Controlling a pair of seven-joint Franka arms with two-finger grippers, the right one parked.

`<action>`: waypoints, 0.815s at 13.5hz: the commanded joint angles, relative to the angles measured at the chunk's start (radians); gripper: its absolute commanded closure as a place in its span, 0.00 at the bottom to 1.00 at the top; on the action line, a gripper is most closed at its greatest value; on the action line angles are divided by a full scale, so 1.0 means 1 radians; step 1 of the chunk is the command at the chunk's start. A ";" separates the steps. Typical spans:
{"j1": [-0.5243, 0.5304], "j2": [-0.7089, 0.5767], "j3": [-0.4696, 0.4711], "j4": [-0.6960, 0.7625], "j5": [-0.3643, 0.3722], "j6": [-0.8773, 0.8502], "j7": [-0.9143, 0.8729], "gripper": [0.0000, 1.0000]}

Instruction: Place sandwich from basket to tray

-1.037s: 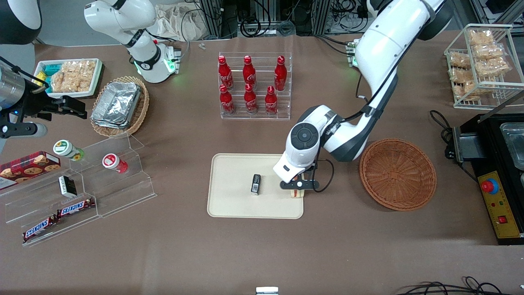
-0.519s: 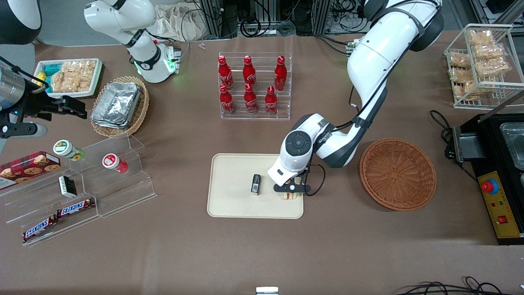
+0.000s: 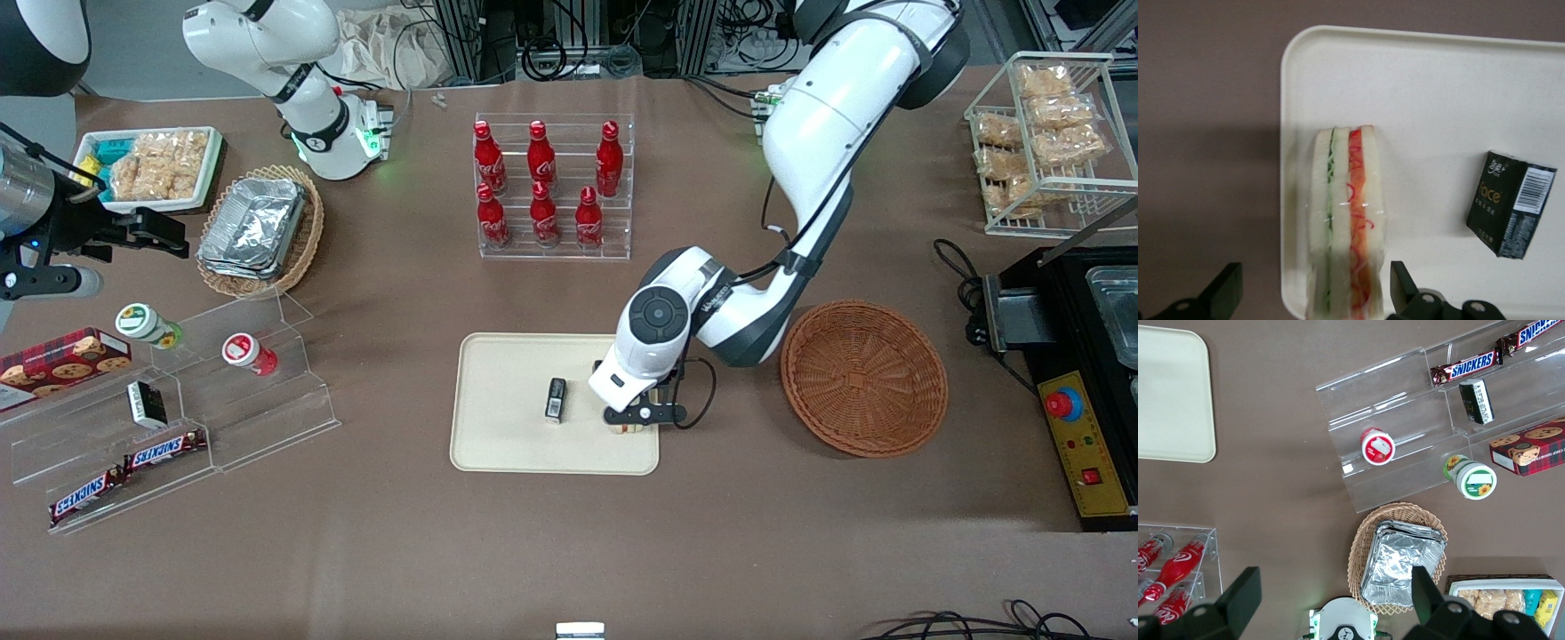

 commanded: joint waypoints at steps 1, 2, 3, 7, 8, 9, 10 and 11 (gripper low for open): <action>0.034 -0.048 -0.001 0.079 -0.029 -0.198 0.024 0.01; 0.063 -0.059 -0.010 0.101 -0.030 -0.281 0.053 0.01; 0.073 -0.089 -0.011 0.118 -0.047 -0.344 0.093 0.01; 0.183 -0.232 -0.008 0.113 -0.059 -0.548 0.280 0.01; 0.221 -0.261 -0.008 0.112 -0.058 -0.590 0.326 0.01; 0.261 -0.290 -0.008 0.112 -0.058 -0.627 0.381 0.01; 0.301 -0.319 -0.008 0.112 -0.058 -0.652 0.447 0.01; 0.347 -0.344 -0.008 0.112 -0.058 -0.658 0.513 0.01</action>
